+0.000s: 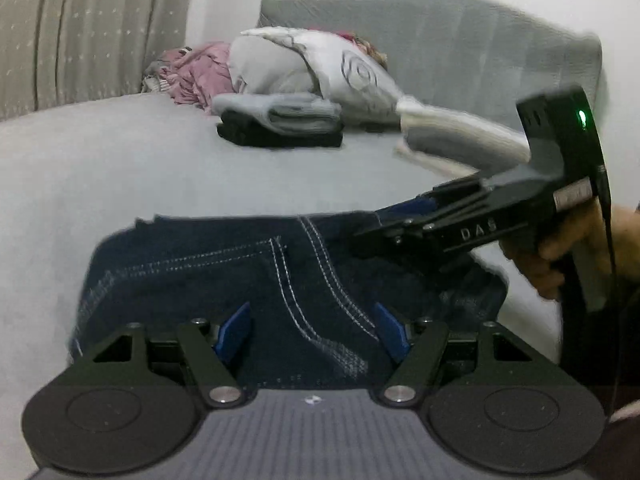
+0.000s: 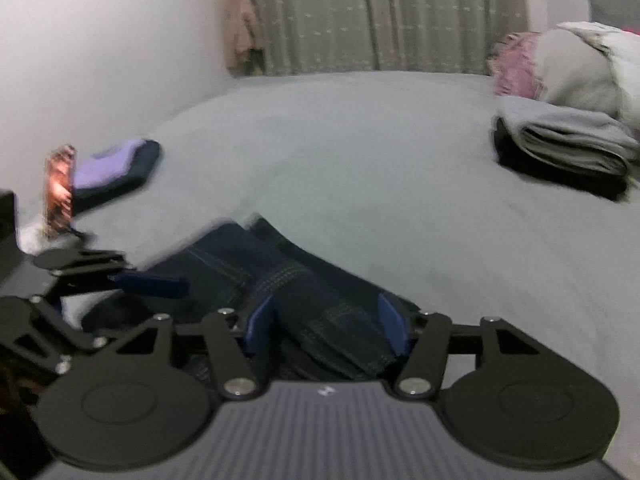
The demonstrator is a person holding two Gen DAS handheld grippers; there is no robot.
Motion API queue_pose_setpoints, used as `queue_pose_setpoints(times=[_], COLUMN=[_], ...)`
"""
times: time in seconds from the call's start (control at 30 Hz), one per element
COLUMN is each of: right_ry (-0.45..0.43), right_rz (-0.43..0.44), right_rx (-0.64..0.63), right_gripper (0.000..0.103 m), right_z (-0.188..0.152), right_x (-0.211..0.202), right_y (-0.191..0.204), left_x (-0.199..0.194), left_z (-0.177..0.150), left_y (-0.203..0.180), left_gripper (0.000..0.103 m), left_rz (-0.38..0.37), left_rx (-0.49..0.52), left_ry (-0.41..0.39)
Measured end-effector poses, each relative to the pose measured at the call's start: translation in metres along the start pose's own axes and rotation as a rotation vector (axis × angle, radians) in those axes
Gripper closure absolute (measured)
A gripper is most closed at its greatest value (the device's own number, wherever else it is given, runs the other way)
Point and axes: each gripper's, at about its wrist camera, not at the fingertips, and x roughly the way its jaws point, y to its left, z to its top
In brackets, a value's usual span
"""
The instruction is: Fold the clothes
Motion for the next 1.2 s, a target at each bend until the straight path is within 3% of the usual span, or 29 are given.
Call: queue_pose_setpoints(times=[0.2,0.27,0.47,0.6,0.77,0.9,1.07,1.2], right_ry=[-0.005,-0.001,0.016,0.031,0.05,0.062,0.085,0.076], right_rz=[-0.012,-0.031,-0.014,0.023,0.042,0.047,0.101,0.176], right_rx=[0.076,0.093,0.223,0.346,0.38,0.385,0.528,0.594], right_gripper=[0.037,0.019,0.01,0.01,0.01,0.01,0.01,0.024], right_z=[-0.018,-0.015,-0.018,-0.024,-0.026,-0.03,-0.043,-0.049], right_x=[0.011,0.007,-0.015,-0.025,-0.031,-0.028,-0.02,-0.009], right_y=[-0.011,-0.011,-0.024,-0.036,-0.031,-0.025,-0.035,-0.036], left_x=[-0.001,-0.017,-0.063,-0.06,-0.028,-0.023,-0.032,-0.038], left_z=[-0.001,0.007,0.023,0.021,0.015,0.003,0.001,-0.008], left_y=[0.007,0.014,0.049,0.087,0.108,0.133,0.138,0.13], left_gripper=[0.034,0.034,0.033,0.034,0.046,0.05,0.051,0.061], left_rz=[0.001,0.0,0.129,0.189,0.246,0.158,0.065,0.073], left_rx=[-0.055,-0.09,-0.168,-0.308,-0.363,-0.548,-0.592,-0.615], left_ry=[-0.022,-0.047,-0.101,-0.054,0.073,0.081,0.106,0.08])
